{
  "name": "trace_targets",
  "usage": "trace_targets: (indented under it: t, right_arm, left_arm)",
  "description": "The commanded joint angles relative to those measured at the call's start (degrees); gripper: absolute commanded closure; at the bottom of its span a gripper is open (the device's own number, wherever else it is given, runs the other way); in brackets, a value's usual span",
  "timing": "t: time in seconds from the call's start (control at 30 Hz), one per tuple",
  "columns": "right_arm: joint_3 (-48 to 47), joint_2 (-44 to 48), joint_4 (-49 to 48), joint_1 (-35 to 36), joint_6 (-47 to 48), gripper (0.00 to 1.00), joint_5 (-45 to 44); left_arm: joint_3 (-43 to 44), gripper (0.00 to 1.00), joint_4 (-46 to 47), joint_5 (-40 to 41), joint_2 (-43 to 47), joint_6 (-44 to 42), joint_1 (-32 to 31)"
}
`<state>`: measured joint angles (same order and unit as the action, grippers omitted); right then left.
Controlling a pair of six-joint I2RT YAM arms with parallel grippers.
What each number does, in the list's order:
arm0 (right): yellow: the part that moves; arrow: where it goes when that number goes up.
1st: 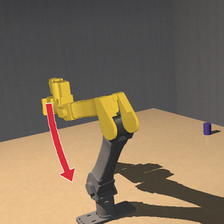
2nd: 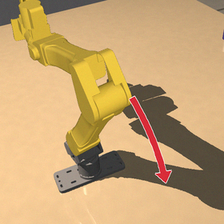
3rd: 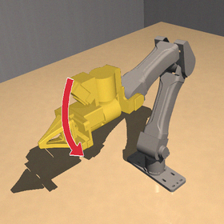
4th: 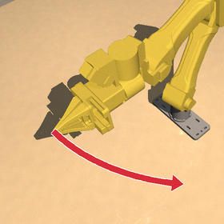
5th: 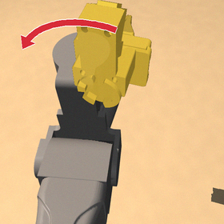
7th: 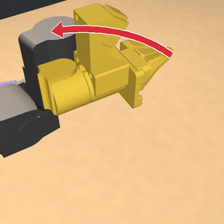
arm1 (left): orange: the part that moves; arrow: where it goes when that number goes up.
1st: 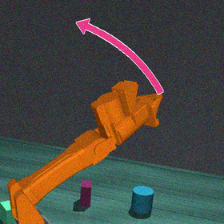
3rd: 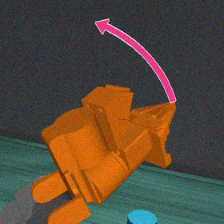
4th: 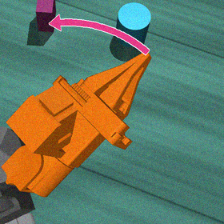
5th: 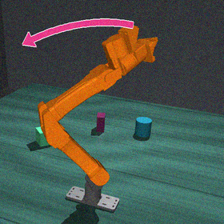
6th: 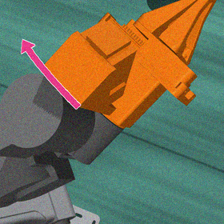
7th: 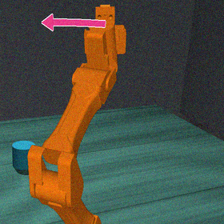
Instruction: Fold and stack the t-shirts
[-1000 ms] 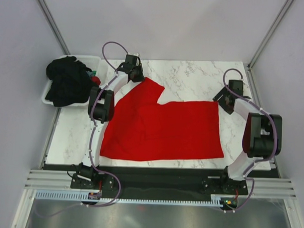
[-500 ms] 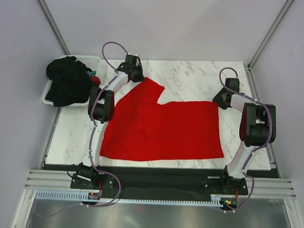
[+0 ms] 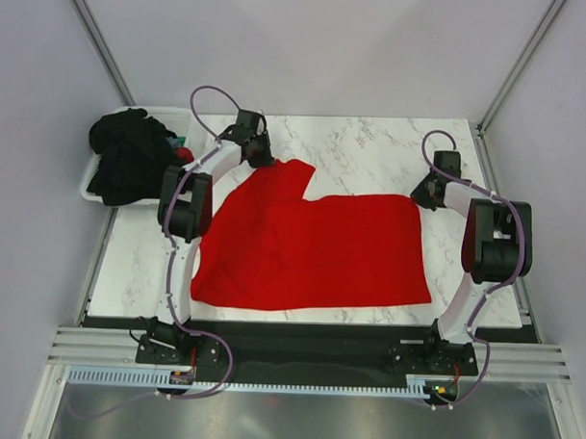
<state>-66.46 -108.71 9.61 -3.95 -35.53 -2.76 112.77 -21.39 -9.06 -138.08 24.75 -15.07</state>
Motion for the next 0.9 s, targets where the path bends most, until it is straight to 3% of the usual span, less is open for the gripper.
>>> trace_targets:
  t: [0.0, 0.17, 0.43, 0.67, 0.87]
  right_arm:
    - [-0.43, 6.57, 2.87, 0.78, 0.64, 1.0, 0.92]
    - [2.54, 16.23, 6.56, 0.96, 0.81, 1.0, 2.41]
    - [14.05, 33.45, 9.81, 0.96, 1.43, 1.0, 3.91]
    - [20.48, 41.9, 12.89, 0.08, 2.57, 1.0, 3.12]
    - [22.95, 45.77, 14.82, -1.15, 2.66, 1.0, 3.12]
  left_arm:
    - [-5.08, 0.98, -1.02, 1.15, 14.64, 2.49, 0.22]
    - [-14.76, 0.98, -1.11, 0.01, 28.11, 4.25, 0.04]
    - [-38.13, 0.98, -1.29, 3.16, 51.57, 6.36, -0.92]
    - [-56.84, 0.98, -3.04, 6.5, 73.28, 9.08, -1.63]
    - [-63.45, 0.98, -10.59, 8.88, 86.56, 12.5, -1.63]
